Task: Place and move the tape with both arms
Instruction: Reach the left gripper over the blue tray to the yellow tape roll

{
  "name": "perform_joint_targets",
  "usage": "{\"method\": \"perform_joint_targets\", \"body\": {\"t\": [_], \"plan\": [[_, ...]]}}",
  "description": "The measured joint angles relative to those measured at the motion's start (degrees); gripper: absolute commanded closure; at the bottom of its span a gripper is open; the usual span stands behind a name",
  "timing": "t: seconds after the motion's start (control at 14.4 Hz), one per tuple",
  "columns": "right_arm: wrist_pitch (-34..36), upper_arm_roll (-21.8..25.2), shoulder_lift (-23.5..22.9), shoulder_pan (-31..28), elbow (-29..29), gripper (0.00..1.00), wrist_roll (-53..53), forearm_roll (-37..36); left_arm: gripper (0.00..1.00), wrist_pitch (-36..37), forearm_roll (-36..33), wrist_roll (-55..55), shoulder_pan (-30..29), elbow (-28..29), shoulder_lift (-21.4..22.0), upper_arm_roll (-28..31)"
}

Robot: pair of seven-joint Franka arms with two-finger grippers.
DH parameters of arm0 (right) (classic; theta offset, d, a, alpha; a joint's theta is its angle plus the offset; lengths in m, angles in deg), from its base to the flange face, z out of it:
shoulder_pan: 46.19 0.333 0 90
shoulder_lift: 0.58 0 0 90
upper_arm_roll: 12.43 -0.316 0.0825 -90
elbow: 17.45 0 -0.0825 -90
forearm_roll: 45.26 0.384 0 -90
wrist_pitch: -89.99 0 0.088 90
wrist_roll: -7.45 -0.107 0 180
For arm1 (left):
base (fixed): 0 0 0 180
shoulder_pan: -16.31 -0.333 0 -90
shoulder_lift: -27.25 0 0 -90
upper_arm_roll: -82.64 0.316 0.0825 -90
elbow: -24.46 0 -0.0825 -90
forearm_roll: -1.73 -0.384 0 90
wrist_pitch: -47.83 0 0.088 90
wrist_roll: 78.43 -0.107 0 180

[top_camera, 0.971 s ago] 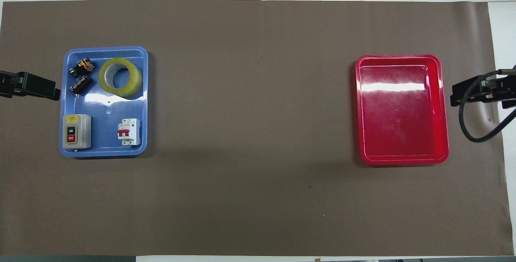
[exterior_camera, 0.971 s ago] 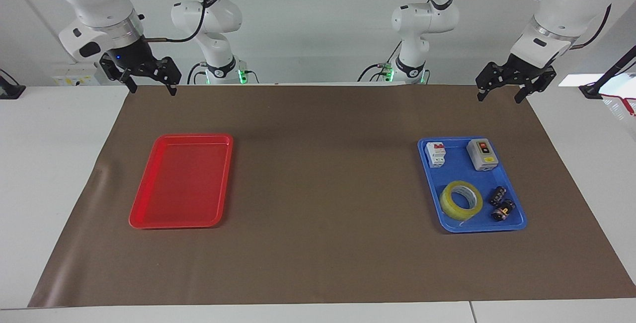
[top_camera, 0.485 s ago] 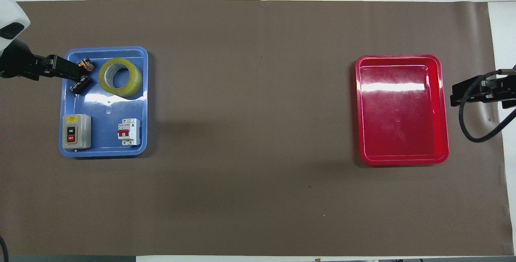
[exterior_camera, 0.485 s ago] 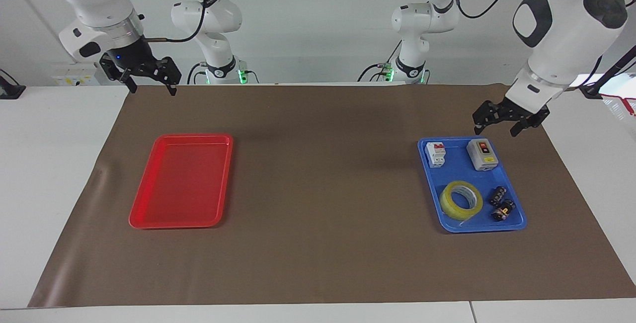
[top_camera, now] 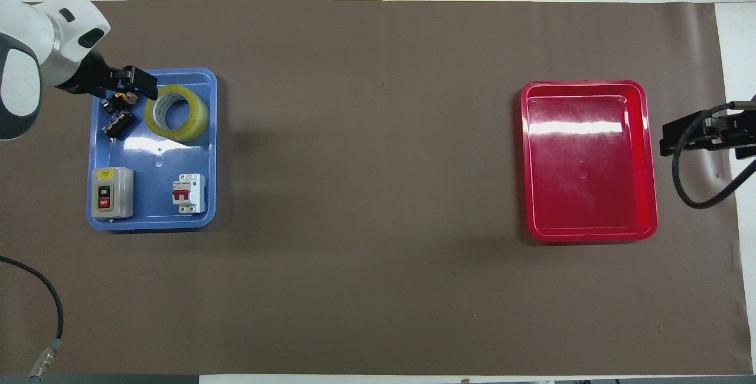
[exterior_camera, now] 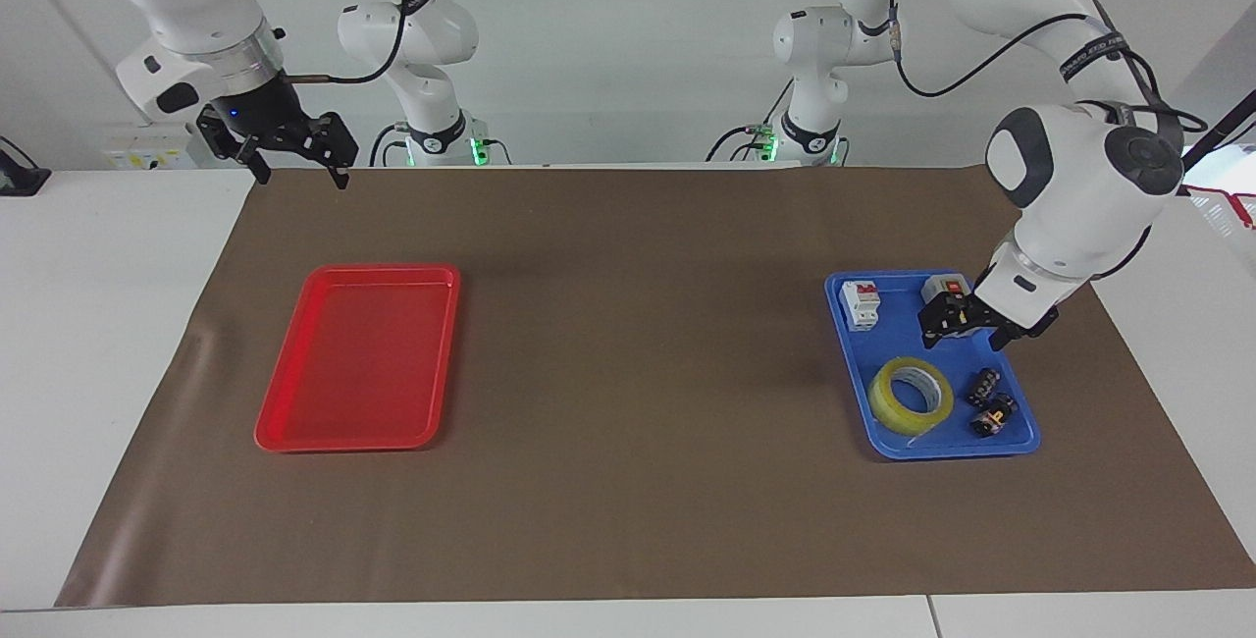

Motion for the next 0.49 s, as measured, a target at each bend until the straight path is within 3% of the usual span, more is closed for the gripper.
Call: {"method": "perform_joint_targets", "body": {"t": [0.49], "plan": [[0.0,0.0,0.0,0.0,0.0,0.0,0.0,0.0,0.0,-13.2,0.0,-0.2,-2.0,9.6,-1.9,0.0]]}}
